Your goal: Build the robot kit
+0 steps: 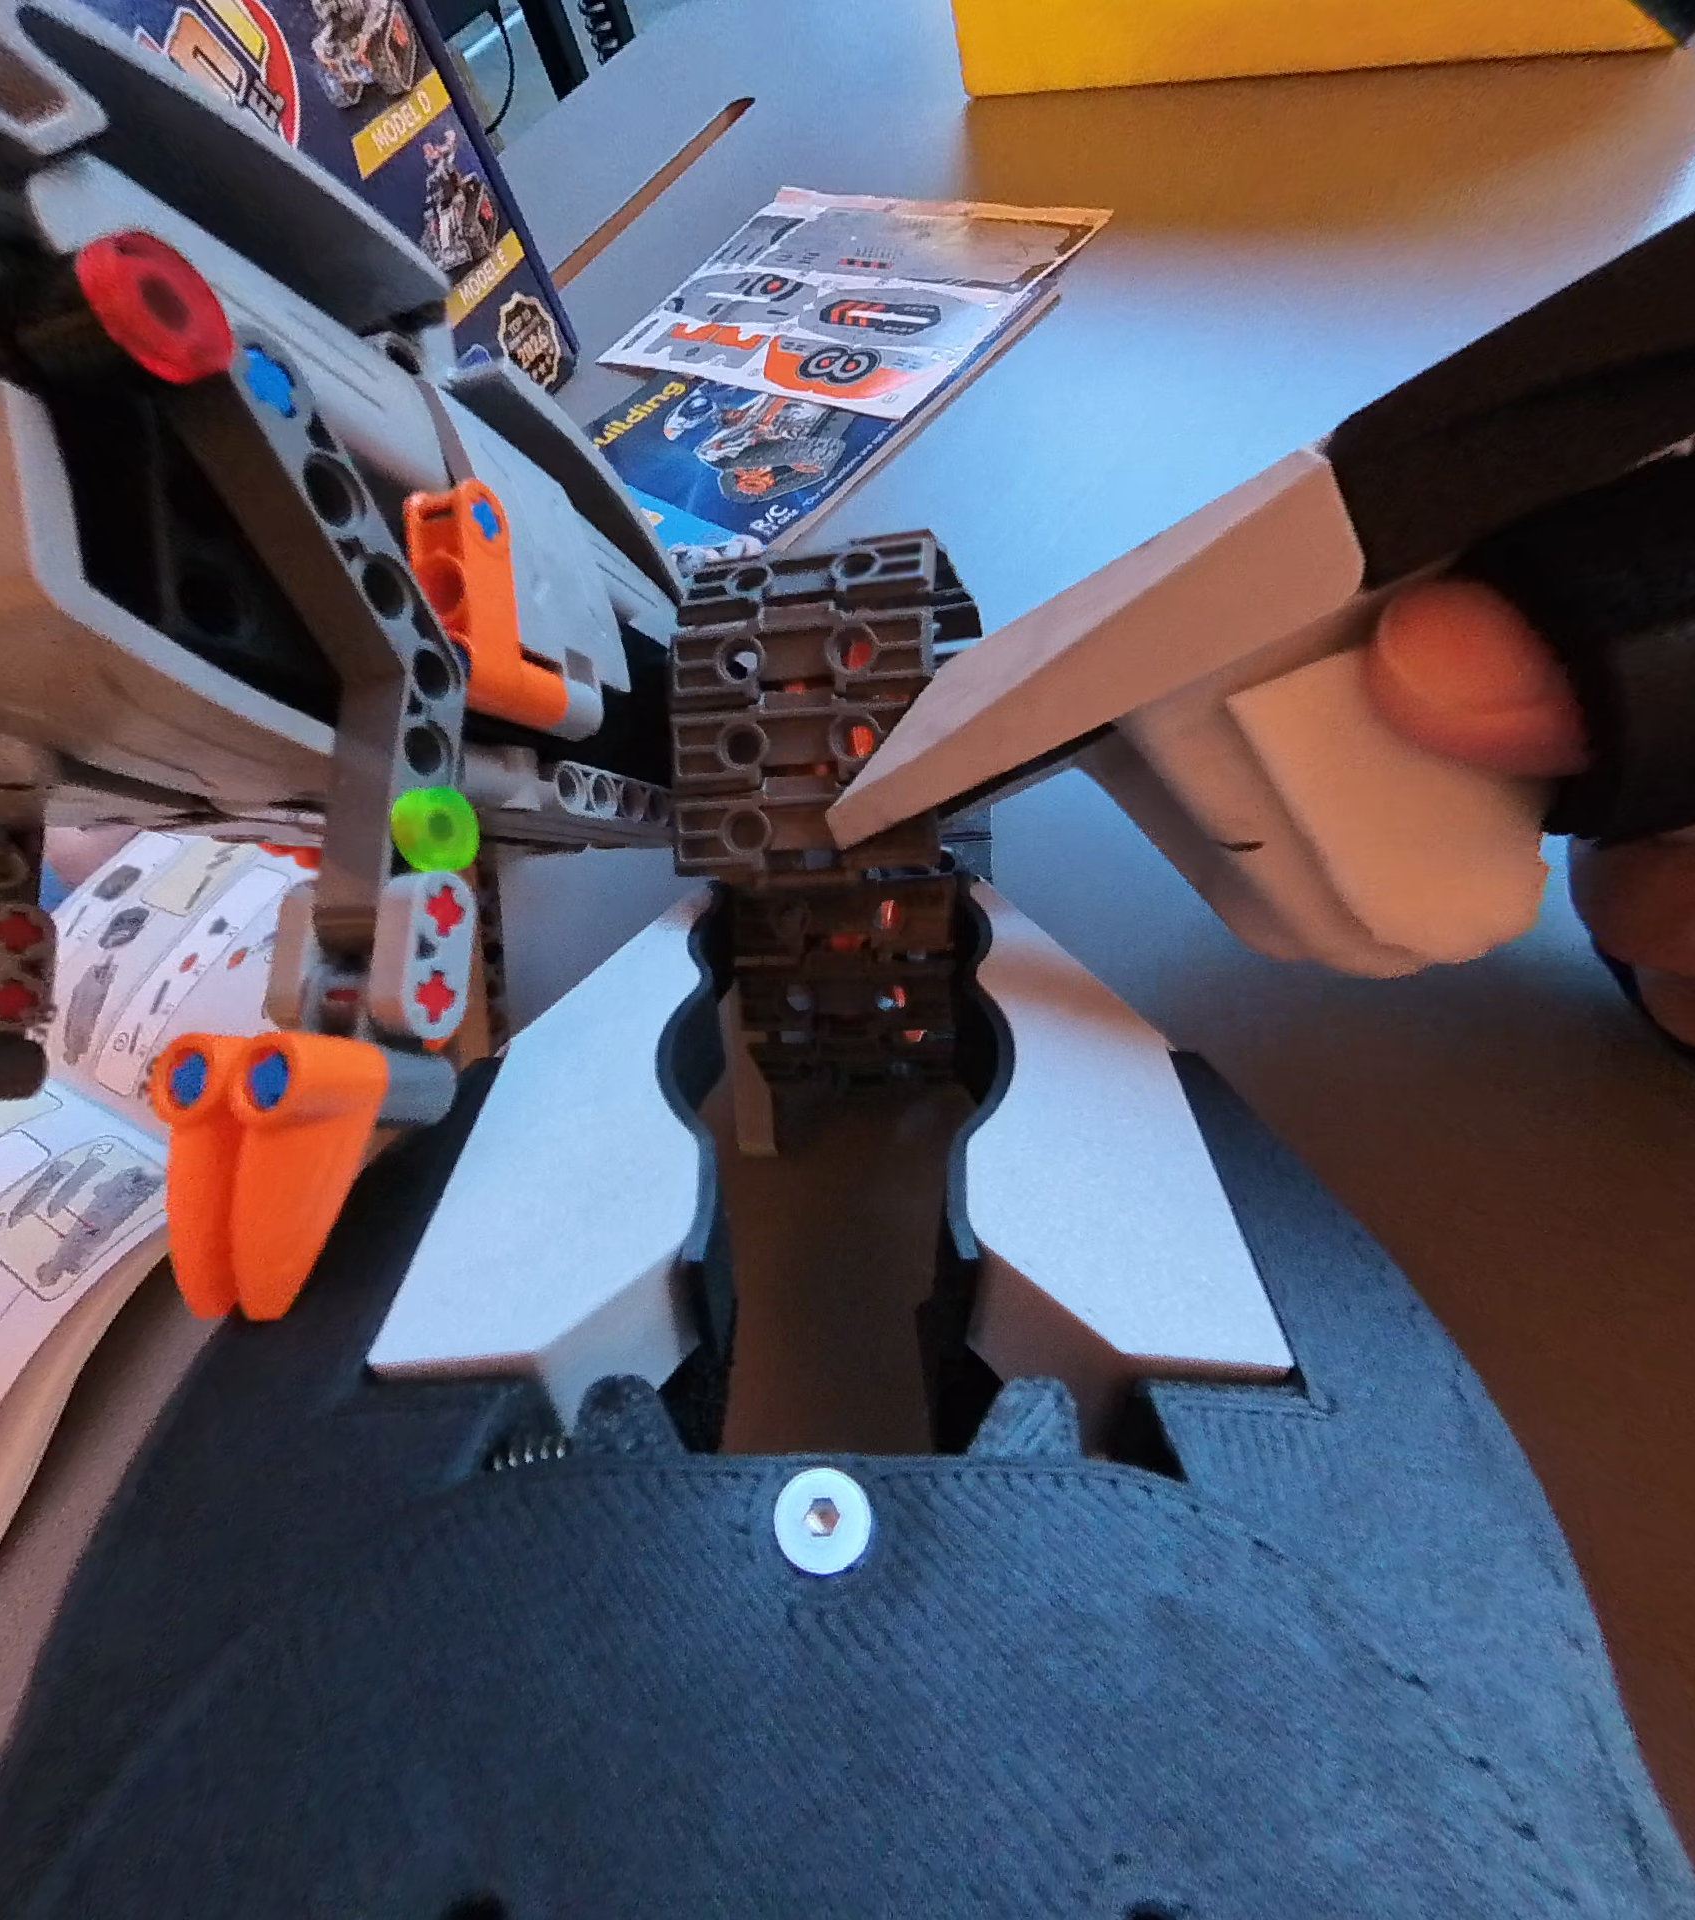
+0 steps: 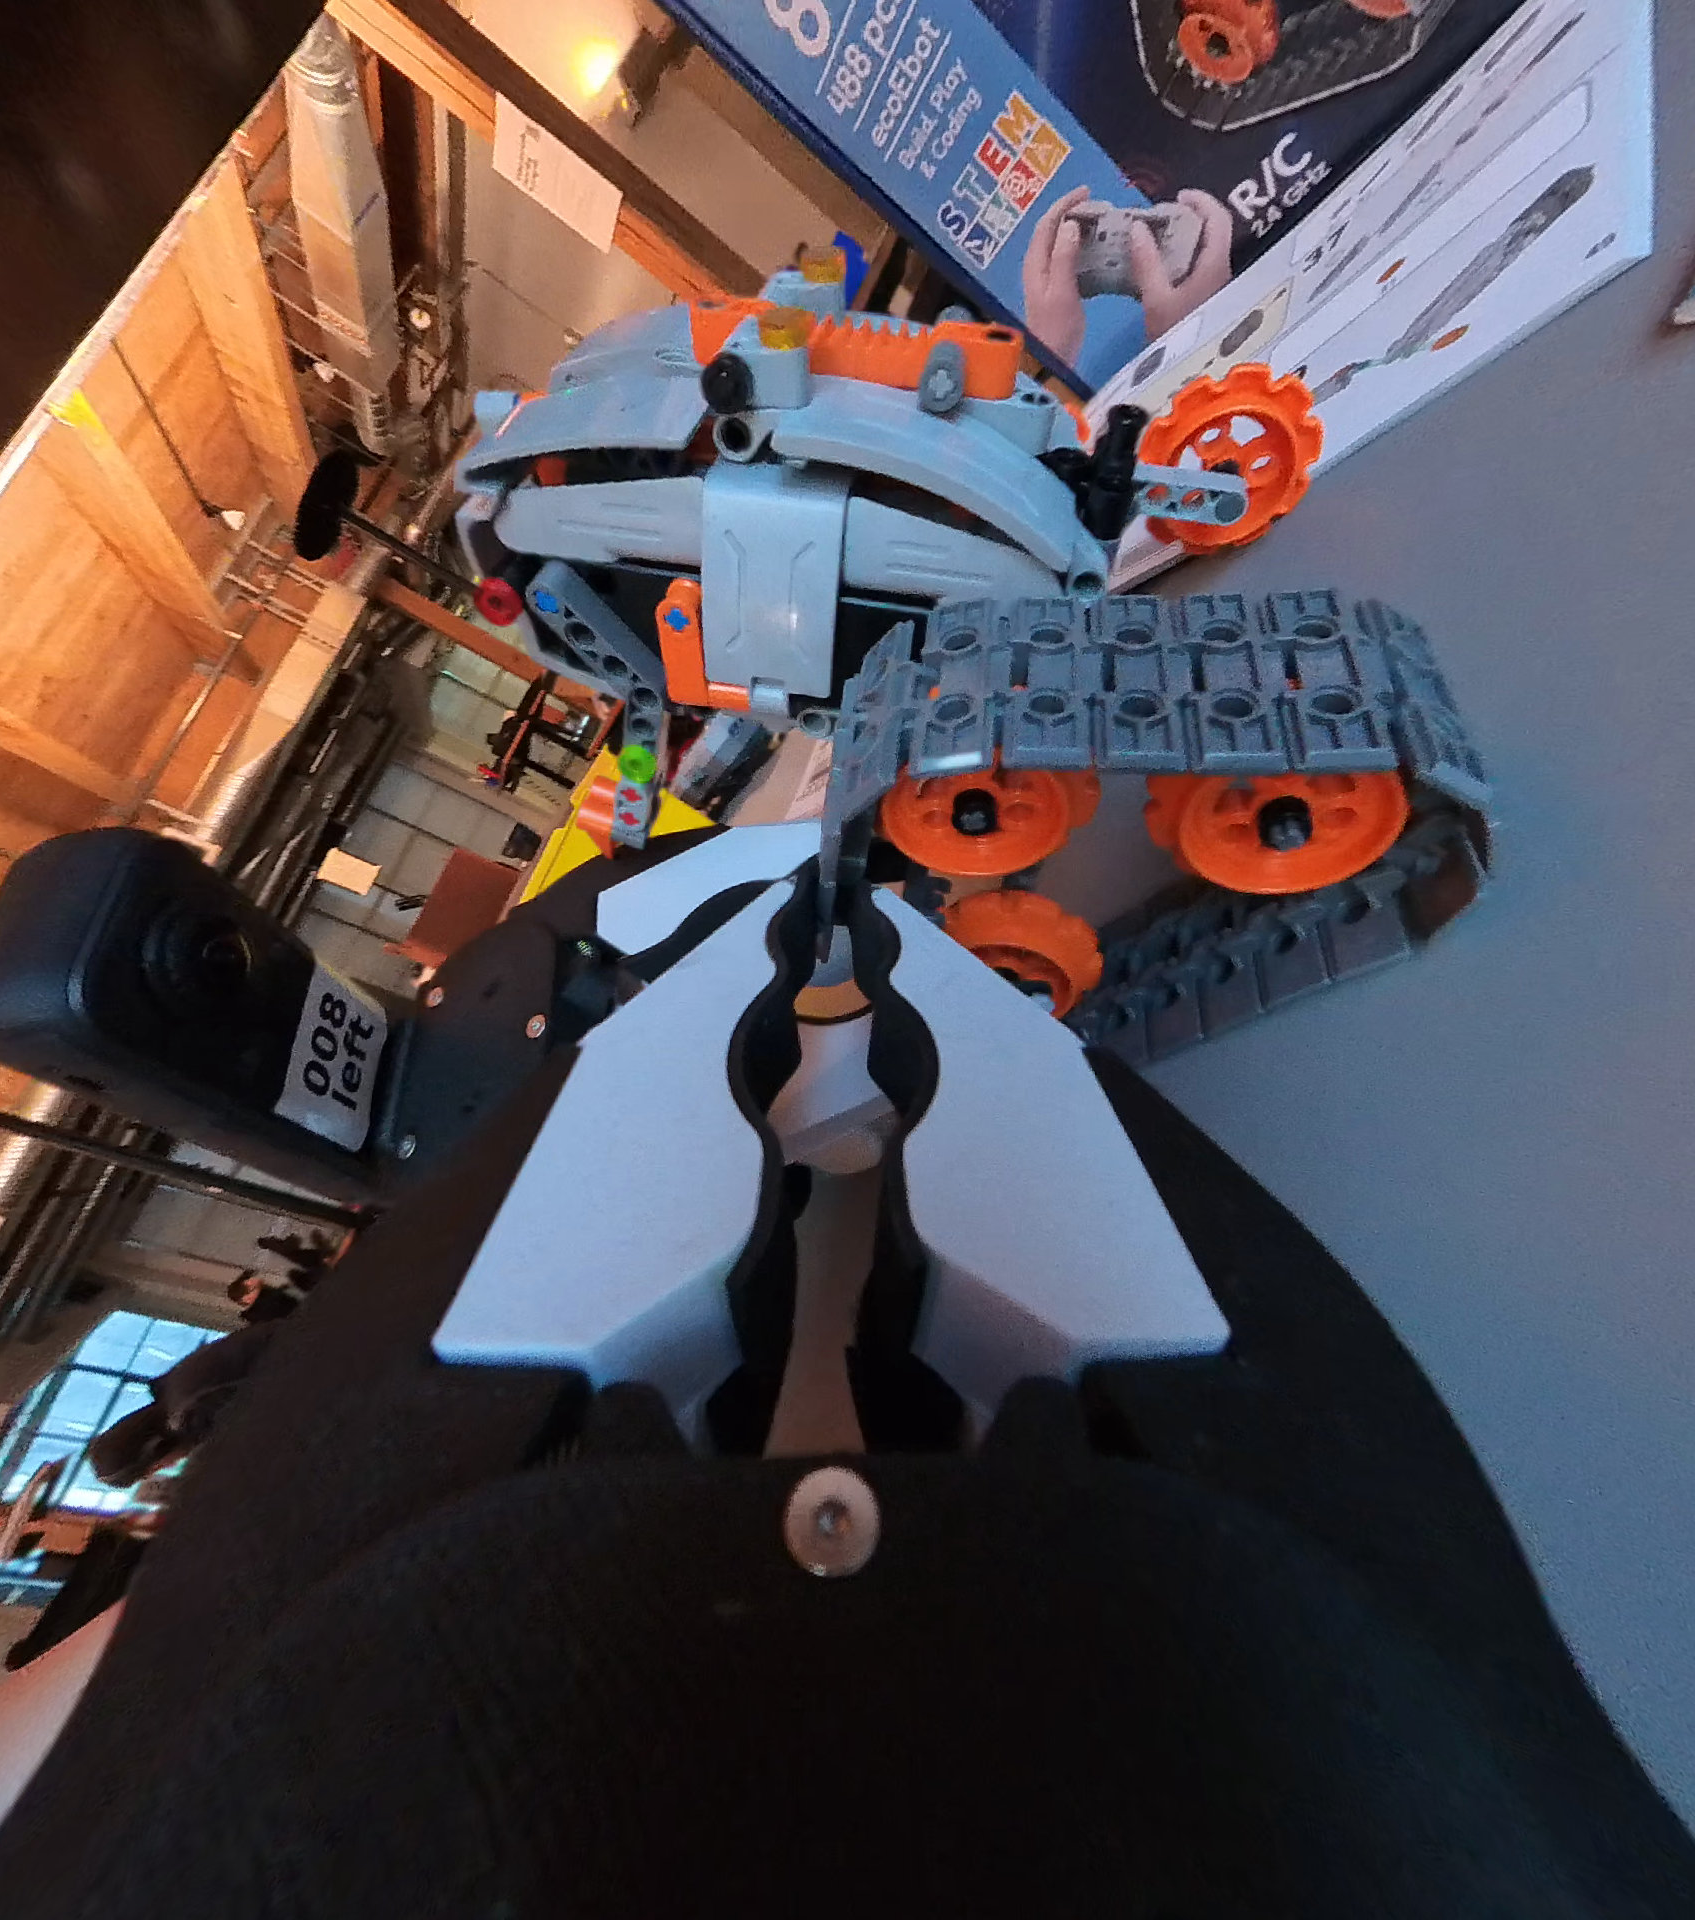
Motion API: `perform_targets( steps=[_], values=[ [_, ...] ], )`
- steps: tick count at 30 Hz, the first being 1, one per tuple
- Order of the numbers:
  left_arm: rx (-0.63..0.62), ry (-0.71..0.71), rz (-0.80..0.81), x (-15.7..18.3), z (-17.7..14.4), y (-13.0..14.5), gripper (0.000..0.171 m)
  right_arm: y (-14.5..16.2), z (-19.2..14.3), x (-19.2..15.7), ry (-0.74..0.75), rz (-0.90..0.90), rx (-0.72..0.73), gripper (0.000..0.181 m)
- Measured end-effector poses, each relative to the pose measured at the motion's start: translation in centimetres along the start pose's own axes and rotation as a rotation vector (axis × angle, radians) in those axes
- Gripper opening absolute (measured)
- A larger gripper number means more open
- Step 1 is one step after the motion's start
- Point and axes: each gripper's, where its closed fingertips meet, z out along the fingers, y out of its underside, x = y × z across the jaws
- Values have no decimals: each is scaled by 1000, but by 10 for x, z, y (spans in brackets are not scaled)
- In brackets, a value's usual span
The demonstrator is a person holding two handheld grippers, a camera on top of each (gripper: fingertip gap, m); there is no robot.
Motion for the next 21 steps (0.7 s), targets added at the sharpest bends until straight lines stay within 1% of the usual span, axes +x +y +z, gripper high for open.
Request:
perform_targets(
  steps=[4, 10, 13, 19, 21],
  values=[
    [1, 2, 6, 1, 0, 0, 40, 0, -1, 1, -7, -14, -24, 5],
    [3, 1, -7, 1, 0, 0, 40, -1, -2, 4, 28, -70, -22, 5],
    [5, -8, 9, 2, 0, -1, 40, -3, -4, 6, 70, -123, -6, 5],
    [23, -28, 29, 2, -2, -3, 40, -8, -8, 14, 236, -340, -10, 4],
    [24, -33, 29, 2, -2, -3, 39, -8, -8, 15, 262, -371, -14, 4]
  ],
)
